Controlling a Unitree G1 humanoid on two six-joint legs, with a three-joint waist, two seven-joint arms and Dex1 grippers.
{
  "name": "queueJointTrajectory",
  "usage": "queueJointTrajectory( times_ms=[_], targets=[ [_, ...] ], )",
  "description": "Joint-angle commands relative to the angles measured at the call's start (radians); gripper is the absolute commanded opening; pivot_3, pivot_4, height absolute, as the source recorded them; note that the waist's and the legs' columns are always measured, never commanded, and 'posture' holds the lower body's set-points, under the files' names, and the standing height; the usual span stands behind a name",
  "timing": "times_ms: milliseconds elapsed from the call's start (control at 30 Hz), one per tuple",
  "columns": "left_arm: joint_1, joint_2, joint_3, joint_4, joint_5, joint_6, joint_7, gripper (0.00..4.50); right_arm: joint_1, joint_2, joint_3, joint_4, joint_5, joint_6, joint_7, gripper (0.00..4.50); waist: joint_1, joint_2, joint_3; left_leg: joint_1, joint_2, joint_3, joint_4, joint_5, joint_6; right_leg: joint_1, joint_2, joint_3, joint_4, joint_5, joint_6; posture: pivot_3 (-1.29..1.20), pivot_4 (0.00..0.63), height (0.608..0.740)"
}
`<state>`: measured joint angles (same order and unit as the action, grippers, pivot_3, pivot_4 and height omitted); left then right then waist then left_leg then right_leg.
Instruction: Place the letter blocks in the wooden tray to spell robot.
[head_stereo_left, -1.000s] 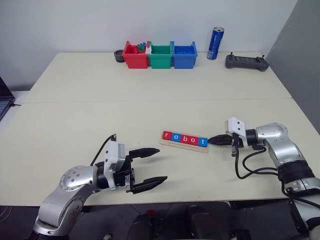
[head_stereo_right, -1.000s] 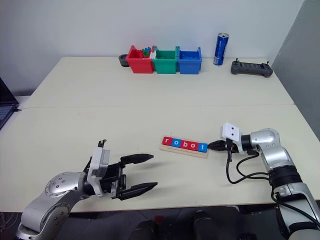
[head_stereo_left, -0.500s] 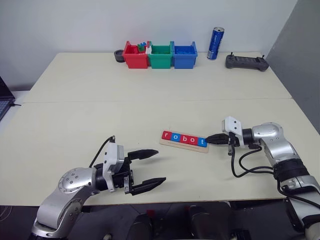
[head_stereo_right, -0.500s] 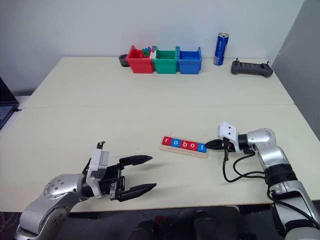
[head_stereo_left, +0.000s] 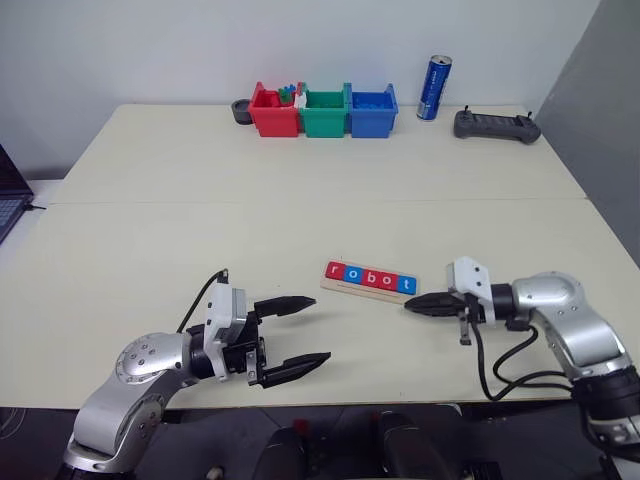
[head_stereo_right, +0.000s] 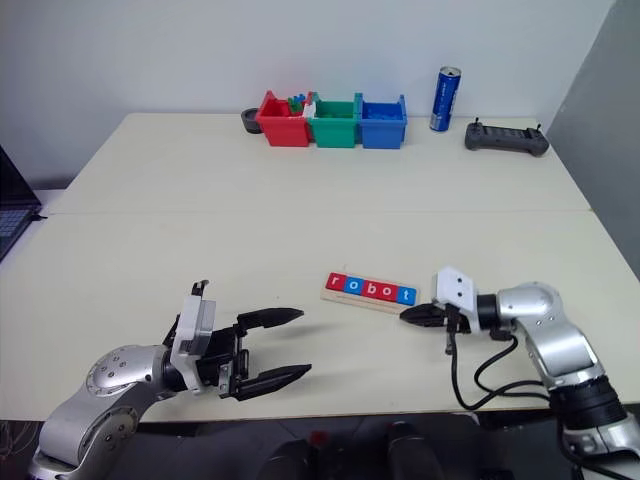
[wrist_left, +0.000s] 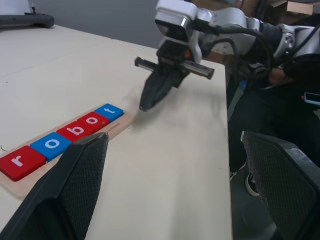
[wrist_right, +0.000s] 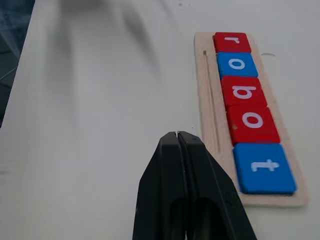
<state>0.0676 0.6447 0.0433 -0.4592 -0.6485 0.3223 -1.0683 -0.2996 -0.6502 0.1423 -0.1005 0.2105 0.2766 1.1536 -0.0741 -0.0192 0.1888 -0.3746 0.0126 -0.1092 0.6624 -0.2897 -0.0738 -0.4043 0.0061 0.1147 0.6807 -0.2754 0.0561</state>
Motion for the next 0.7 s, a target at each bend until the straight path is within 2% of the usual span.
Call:
queueJointTrajectory(
  times_ms=[33, 267, 700],
  targets=[
    [-0.019, 0.012, 0.007, -0.013, -0.007, -0.003, -0.009, 4.5, 0.002, 0.037, 0.003, 0.018, -0.043, -0.018, -0.103, 0.05, 0.0, 0.0, 0.0, 0.0, 0.0, 0.0, 0.0, 0.0, 0.0, 0.0, 0.0, 0.0, 0.0, 0.0, 0.0, 0.0, 0.15, 0.74],
    [-0.026, 0.017, 0.018, -0.02, -0.013, 0.003, -0.002, 4.5, 0.039, 0.047, 0.014, 0.063, -0.064, -0.08, -0.121, 0.05, 0.003, 0.0, 0.0, 0.0, 0.0, 0.0, 0.0, 0.0, 0.0, 0.0, 0.0, 0.0, 0.0, 0.0, 0.0, 0.0, 0.15, 0.74],
    [-0.028, 0.014, 0.015, -0.029, -0.019, 0.015, 0.01, 4.5, 0.047, -0.005, -0.029, -0.032, 0.027, 0.004, -0.093, 0.05, 0.009, 0.0, 0.0, 0.0, 0.0, 0.0, 0.0, 0.0, 0.0, 0.0, 0.0, 0.0, 0.0, 0.0, 0.0, 0.0, 0.15, 0.74]
  ],
)
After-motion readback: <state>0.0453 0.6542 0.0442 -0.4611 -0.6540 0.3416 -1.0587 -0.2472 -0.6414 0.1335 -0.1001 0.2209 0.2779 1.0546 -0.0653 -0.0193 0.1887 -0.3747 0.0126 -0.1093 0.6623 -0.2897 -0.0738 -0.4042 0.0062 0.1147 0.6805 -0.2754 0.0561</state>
